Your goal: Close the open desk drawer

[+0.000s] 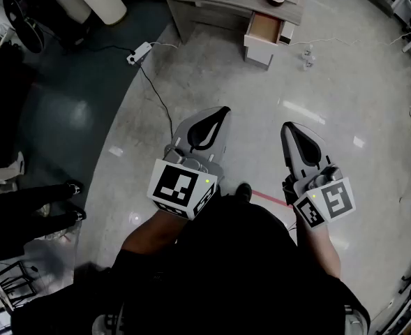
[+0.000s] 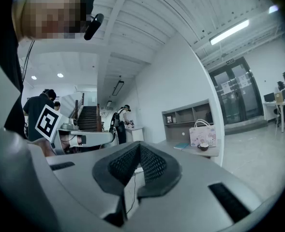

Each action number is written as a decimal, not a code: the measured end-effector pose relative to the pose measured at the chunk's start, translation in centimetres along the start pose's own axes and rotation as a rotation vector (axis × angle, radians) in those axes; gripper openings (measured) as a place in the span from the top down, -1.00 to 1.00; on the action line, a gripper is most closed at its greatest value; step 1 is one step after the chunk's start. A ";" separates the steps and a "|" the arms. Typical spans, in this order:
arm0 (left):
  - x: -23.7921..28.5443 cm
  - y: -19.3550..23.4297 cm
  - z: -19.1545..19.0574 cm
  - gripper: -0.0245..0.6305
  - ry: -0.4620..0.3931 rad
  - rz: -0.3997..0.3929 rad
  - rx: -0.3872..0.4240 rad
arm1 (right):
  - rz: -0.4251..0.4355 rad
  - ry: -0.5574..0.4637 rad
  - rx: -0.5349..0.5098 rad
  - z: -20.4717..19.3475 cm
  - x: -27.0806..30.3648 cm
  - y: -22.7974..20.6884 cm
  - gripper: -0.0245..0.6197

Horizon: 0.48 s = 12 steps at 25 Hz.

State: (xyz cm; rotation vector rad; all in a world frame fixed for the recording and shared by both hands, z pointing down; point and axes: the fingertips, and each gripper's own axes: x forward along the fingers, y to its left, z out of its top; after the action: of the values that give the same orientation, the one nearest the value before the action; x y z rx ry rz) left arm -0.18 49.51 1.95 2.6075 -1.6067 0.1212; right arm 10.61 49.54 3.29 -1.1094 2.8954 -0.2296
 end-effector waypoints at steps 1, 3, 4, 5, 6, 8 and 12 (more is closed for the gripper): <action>0.2 -0.4 0.1 0.91 -0.001 0.001 0.000 | -0.001 0.000 0.003 0.0 -0.4 -0.4 0.89; 0.8 -1.1 0.2 0.91 -0.002 0.001 -0.003 | -0.002 0.001 0.006 0.0 -1.1 -1.1 0.89; 1.2 -1.5 0.2 0.91 -0.003 0.001 -0.005 | -0.003 0.001 0.005 0.0 -1.4 -1.5 0.89; 1.5 -1.9 0.2 0.91 -0.003 -0.001 -0.008 | -0.002 0.001 0.002 0.0 -1.7 -1.9 0.89; 1.8 -2.3 0.1 0.91 -0.003 -0.002 -0.010 | 0.000 -0.001 -0.002 0.0 -2.0 -2.3 0.89; 2.4 -2.8 -0.3 0.91 0.001 0.001 -0.011 | 0.005 -0.013 0.002 -0.1 -2.4 -3.0 0.89; 4.5 -1.9 -0.5 0.91 -0.004 0.023 -0.029 | 0.021 -0.031 0.051 -0.2 -1.6 -5.4 0.88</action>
State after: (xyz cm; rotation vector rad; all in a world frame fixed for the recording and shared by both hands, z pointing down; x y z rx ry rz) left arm 3.48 46.42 2.92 2.5702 -1.6274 0.0943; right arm 15.38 46.65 4.25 -1.0645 2.8557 -0.2820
